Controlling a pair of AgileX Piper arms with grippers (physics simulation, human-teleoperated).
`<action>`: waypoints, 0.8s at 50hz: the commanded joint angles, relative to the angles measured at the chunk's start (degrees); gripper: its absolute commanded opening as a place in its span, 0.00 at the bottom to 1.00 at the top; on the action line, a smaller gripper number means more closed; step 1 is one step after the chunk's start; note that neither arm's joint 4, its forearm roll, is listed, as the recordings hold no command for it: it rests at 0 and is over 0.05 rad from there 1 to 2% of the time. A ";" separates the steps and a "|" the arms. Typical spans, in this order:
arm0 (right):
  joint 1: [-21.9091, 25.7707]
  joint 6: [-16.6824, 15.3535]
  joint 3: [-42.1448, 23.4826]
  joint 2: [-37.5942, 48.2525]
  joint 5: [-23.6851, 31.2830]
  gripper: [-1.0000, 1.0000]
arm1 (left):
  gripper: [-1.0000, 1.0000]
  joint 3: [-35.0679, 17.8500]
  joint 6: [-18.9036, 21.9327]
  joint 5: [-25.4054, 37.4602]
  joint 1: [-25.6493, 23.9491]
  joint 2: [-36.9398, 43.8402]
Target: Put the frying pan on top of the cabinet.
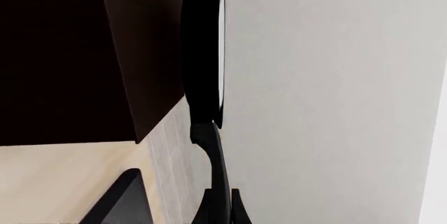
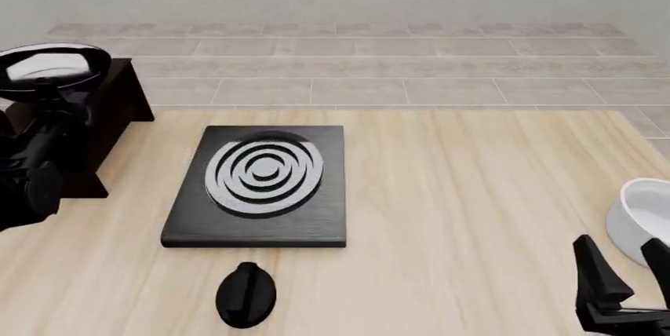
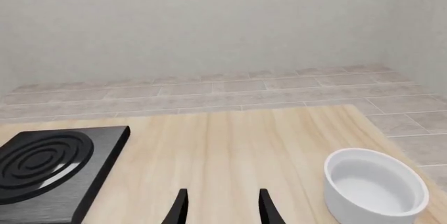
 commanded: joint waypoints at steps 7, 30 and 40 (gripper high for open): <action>0.10 -0.22 0.01 1.88 -1.79 1.00 | 0.00 0.36 -1.45 -3.62 0.66 0.19; 0.09 -0.12 0.02 2.60 -2.40 1.00 | 0.00 0.56 -0.71 -3.81 0.85 0.39; 0.10 -0.13 0.02 2.66 -2.39 1.00 | 0.00 1.32 -1.64 -5.14 1.04 1.78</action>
